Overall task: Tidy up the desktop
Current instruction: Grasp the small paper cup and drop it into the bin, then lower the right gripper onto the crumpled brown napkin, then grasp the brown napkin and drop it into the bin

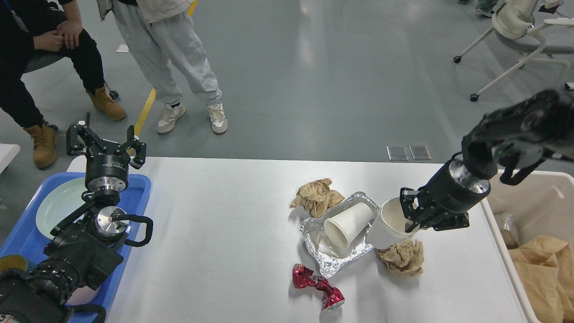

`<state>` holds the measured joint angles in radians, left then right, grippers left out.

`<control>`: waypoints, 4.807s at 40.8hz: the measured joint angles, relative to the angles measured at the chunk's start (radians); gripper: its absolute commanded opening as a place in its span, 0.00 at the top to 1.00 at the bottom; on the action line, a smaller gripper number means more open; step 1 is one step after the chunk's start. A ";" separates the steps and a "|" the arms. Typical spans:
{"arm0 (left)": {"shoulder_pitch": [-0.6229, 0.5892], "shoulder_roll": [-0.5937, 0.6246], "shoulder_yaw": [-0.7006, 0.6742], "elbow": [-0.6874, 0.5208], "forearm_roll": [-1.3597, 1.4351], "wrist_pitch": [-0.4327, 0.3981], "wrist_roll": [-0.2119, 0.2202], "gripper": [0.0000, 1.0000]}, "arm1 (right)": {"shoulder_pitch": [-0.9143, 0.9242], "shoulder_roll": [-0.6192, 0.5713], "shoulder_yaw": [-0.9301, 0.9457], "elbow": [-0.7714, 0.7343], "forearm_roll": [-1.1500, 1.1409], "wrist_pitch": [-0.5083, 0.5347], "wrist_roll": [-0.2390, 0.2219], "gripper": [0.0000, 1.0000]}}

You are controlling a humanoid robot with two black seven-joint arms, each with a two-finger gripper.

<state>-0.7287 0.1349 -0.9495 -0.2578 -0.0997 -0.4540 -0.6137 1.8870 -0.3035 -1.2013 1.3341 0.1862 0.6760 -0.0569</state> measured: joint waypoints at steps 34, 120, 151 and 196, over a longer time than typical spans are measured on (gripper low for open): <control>0.000 0.000 0.000 0.000 0.000 0.000 0.000 0.04 | -0.118 -0.338 -0.023 -0.393 0.002 -0.298 -0.005 1.00; 0.000 0.000 0.000 0.000 0.000 0.000 0.000 0.04 | -0.245 -0.118 0.081 -0.134 -0.006 -0.100 -0.002 0.00; 0.000 0.000 0.000 0.000 0.000 0.000 0.000 0.04 | -0.613 -0.012 0.219 -0.387 -0.005 -0.265 -0.004 0.00; 0.000 0.000 0.000 0.000 0.000 0.000 0.000 0.03 | -0.254 -0.264 0.186 -0.219 -0.016 -0.389 0.006 1.00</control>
<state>-0.7286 0.1350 -0.9495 -0.2577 -0.0997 -0.4540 -0.6137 1.6331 -0.5672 -1.0155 1.1154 0.1703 0.2873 -0.0507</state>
